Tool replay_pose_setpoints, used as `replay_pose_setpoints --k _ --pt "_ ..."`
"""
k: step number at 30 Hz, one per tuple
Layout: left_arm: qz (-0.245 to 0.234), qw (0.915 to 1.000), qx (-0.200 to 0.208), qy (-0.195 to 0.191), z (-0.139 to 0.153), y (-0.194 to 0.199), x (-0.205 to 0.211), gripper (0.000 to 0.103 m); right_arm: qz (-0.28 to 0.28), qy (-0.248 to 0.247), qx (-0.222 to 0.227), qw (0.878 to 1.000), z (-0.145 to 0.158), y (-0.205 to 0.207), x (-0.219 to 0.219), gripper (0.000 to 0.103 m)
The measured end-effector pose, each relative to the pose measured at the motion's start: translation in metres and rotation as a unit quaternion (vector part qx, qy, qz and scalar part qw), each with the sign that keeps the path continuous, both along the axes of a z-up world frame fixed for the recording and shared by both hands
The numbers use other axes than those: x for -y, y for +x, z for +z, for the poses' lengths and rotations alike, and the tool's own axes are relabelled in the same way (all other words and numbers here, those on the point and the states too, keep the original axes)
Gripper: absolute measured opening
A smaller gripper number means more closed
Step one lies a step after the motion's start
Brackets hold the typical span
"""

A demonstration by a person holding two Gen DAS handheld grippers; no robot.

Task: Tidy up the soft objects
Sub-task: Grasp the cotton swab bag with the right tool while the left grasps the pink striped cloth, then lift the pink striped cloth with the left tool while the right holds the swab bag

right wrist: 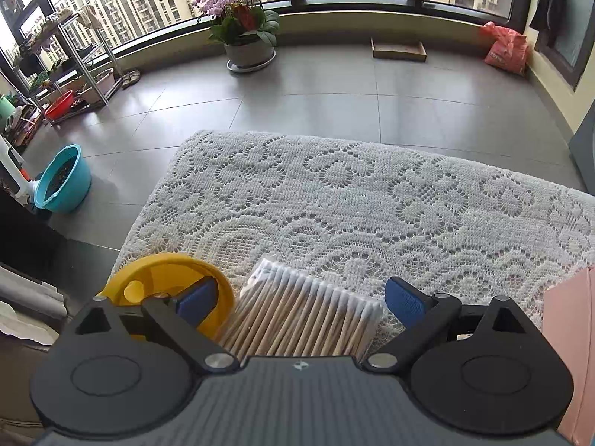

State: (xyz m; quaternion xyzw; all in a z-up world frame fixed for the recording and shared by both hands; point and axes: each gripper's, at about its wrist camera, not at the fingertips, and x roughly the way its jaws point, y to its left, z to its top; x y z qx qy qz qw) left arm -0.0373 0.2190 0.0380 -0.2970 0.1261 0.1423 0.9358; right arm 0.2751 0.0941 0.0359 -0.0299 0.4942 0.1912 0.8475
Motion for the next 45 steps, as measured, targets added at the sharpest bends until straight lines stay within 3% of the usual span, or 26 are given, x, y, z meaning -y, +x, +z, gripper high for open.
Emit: replay_pose_setpoints --k 5,11,15,19,24,29,31,34,36,41,43,45 --pt "0.022 0.9987 0.0 -0.047 -0.004 -0.006 -0.016 0.013 0.08 -0.013 -0.008 0.997 0.0 -0.044 0.012 0.084" --pt "0.036 0.9978 0.008 -0.055 -0.002 -0.012 -0.024 0.013 0.154 0.008 0.008 0.988 0.024 -0.133 0.046 0.081" --pt "-0.021 0.9973 -0.011 -0.069 -0.004 0.001 -0.016 0.013 0.177 0.004 0.056 0.983 0.046 -0.19 0.083 0.081" --pt "-0.093 0.994 -0.03 -0.049 -0.003 0.004 0.016 0.013 0.182 -0.021 0.122 0.975 0.056 -0.239 0.123 0.081" --pt "-0.199 0.9779 -0.061 -0.013 0.001 0.007 0.068 0.015 0.161 -0.05 0.15 0.974 0.042 -0.276 0.172 0.081" --pt "-0.279 0.9492 -0.113 0.091 0.01 0.001 0.121 0.026 0.09 -0.079 0.185 0.975 0.022 -0.285 0.218 0.082" --pt "-0.301 0.9405 -0.122 0.099 0.014 -0.005 0.129 0.026 0.056 -0.081 0.188 0.977 0.014 -0.283 0.233 0.082" --pt "-0.325 0.9345 -0.117 0.088 0.026 -0.016 0.128 0.026 0.025 -0.04 0.15 0.988 0.003 -0.277 0.257 0.085" --pt "-0.315 0.9406 -0.1 0.077 0.039 -0.025 0.119 0.026 0.016 -0.015 0.144 0.989 -0.002 -0.278 0.268 0.089" --pt "-0.187 0.9762 -0.074 0.081 0.075 -0.027 0.075 0.026 -0.008 0.015 0.153 0.988 -0.013 -0.283 0.276 0.094" --pt "-0.16 0.9827 -0.076 0.054 0.079 -0.02 0.057 0.026 -0.025 0.039 0.146 0.988 -0.018 -0.282 0.281 0.096" --pt "-0.154 0.9838 -0.09 0.018 0.073 -0.005 0.038 0.026 -0.039 0.065 0.148 0.986 -0.024 -0.282 0.285 0.099"
